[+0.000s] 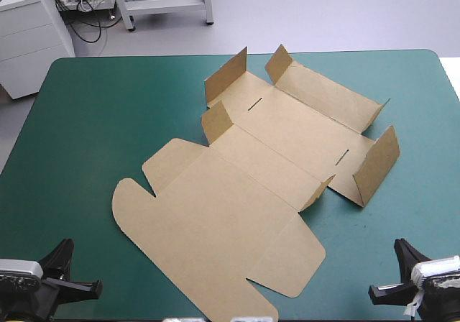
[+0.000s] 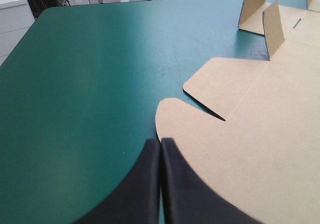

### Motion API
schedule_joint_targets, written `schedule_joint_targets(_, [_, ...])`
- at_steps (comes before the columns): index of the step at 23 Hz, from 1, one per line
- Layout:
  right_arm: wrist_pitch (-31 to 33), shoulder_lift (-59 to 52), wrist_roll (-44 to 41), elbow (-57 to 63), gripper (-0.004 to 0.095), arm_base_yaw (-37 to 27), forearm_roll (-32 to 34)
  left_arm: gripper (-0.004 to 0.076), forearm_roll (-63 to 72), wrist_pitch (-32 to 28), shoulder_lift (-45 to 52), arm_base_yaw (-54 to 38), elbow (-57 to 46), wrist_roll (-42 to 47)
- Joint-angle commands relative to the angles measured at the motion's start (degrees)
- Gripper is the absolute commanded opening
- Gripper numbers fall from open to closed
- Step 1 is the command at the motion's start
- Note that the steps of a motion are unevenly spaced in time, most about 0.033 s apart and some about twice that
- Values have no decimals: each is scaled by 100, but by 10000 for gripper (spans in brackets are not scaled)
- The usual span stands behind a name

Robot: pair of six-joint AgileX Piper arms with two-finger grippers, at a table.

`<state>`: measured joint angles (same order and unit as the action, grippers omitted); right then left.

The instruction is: Fold the box

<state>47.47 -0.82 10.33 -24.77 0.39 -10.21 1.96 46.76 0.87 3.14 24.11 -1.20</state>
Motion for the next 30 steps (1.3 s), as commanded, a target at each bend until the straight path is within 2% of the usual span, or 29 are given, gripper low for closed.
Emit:
schedule_joint_targets(1, [-396,-157,-1,-184,-23,-29,-36,-32,61,-428,89,33,116,-14])
schedule_joint_targets(15, [-396,-157,11,-184,-21,-29,-36,-32,61,-428,89,33,116,-14])
schedule_joint_targets(19, [-374,-157,465,-184,23,-29,-355,-32,61,-428,89,33,107,-14])
schedule_joint_targets(21, [-374,-157,487,-184,93,-29,-377,-32,61,-428,89,33,107,-14])
schedule_joint_targets(30, [-374,-157,431,-184,670,-29,-338,-32,61,-428,89,33,107,-14])
